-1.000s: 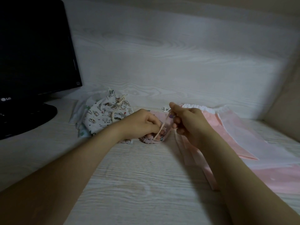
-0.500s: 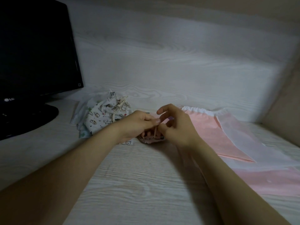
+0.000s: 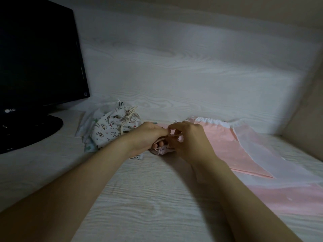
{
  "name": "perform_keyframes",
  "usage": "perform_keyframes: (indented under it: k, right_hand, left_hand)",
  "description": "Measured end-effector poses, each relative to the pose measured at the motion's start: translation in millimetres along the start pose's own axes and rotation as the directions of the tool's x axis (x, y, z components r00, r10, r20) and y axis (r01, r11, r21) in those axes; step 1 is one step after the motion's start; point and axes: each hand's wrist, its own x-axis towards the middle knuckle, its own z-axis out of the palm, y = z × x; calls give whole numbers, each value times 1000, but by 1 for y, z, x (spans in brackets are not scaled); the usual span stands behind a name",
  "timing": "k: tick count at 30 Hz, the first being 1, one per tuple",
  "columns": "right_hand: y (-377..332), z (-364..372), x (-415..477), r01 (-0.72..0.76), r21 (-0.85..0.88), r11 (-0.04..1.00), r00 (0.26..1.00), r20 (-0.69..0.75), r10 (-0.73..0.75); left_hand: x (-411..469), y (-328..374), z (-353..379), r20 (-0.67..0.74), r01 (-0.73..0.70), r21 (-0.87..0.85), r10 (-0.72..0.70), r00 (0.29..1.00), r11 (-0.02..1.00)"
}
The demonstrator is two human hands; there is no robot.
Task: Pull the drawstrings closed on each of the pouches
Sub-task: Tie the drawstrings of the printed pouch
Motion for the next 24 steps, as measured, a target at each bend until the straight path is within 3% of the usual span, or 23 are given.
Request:
perform_keyframes:
  k: [6, 9, 13, 15, 18, 21, 24]
  right_hand:
    - [1, 3, 2, 79, -79, 994, 994, 83, -73]
    - [1, 4, 1, 110, -240, 965, 991, 97, -89]
    - [1, 5, -1, 57, -308, 950, 993, 120, -21]
    - [-1, 5, -3, -34, -169, 985, 994, 96, 51]
    - [-3, 4, 0, -231, 130, 964, 972, 66, 224]
    - [-2, 3, 2, -440, 424, 792, 897, 161, 412]
    - [1, 9, 2, -506, 607, 612, 846, 214, 487]
  left_hand:
    - [-2, 4, 2, 0, 3, -59, -3, 1000, 998]
    - [-6, 9, 4, 32, -6, -104, 10, 999, 995]
    - [-6, 6, 5, -35, -34, 35, 35, 999, 999]
    - [-4, 1, 3, -162, -63, 177, 92, 983, 982]
    - [-1, -5, -3, -204, -164, 392, 259, 944, 905]
    - [-1, -4, -5, -203, -248, 501, 392, 897, 829]
    - [-4, -2, 1, -185, -292, 508, 434, 882, 810]
